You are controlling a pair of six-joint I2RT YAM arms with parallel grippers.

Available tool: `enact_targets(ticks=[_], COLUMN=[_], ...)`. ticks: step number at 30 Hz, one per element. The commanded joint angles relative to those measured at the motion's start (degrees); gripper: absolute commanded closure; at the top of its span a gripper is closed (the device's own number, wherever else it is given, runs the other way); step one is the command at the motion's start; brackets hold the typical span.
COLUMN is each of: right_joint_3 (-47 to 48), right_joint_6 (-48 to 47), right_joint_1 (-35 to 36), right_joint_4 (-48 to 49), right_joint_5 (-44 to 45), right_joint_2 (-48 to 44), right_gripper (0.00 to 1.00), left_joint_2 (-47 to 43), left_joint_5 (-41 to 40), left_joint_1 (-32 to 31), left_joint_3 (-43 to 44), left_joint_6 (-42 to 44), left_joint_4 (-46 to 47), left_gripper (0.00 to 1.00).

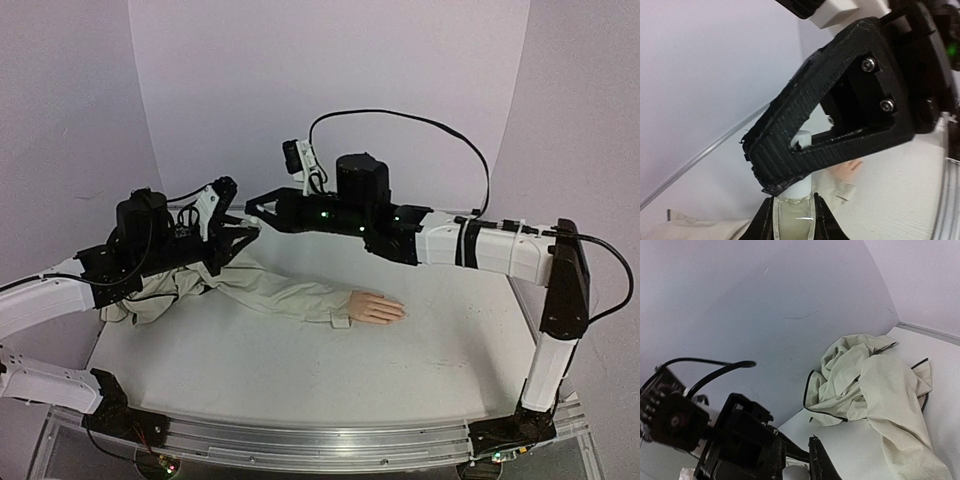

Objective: Paint the nails

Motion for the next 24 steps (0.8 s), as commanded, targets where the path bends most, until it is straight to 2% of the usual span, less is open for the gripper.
enact_targets(ticks=[1,2,3,5,6,8,15,16,17,18,19,22,24], right_joint_3=[-7.97,-8.89,-9.7,-11.76,-13.01,-15.26,-16.69,-16.62,-16.54,-16.56,-16.46,-15.42,-14.81], right_joint_6=[-12.68,-16.11,-16.36,-15.87,-15.83,-15.73,-15.37,-14.99,-14.6,-14.33,-14.22,-13.33,-12.09], right_joint_1=[-3.43,-3.47,-3.4,-3.39,-3.39,-3.22,-2.7,-2.7,-2.69,-2.7,-2.69,-2.82,-3.04], right_joint_4=[12.83,12.96,13.08,13.16,13.25,13.26,13.32,13.2,13.11,12.38,11.15,6.34,3.23], right_joint_5=[-30.72,-40.2,-45.9,-50.22,-50.73,-49.39,-42.59,-40.49,-37.06,-33.03,-28.62,-14.73,-6.43], right_joint_2=[-6.64,-7.06,-7.49,-8.89,-9.99,-11.86,-13.65,-13.74,-14.03,-14.36,-14.94,-16.25,-16.82], right_gripper=[1.0,1.0,1.0,1.0,1.0,1.0,1.0,0.94,0.78,0.56,0.47,0.29,0.16], left_joint_2=[-0.55,0.88,2.52,6.34,7.69,8.32,4.34,3.93,3.36,2.56,1.8,-0.61,-1.68], left_joint_5=[29.03,41.17,50.4,64.41,67.52,67.36,53.53,50.36,47.09,42.61,38.19,21.11,6.75], left_joint_1=[3.02,4.08,4.67,4.9,4.92,4.98,5.05,5.09,5.09,5.09,5.09,5.09,5.01], left_joint_3=[3.03,4.34,5.6,7.84,8.7,8.43,3.82,3.29,2.68,1.75,1.1,-0.2,-0.37], left_joint_6=[-7.28,-9.53,-12.32,-19.77,-21.67,-21.11,-14.52,-14.04,-12.99,-11.7,-10.36,-4.25,-1.12], left_joint_4=[5.74,6.41,7.73,12.26,13.84,14.46,14.66,14.67,14.57,14.17,13.65,11.02,8.86], left_gripper=[1.0,1.0,1.0,1.0,1.0,1.0,1.0,1.0,1.0,1.0,1.0,1.0,1.0])
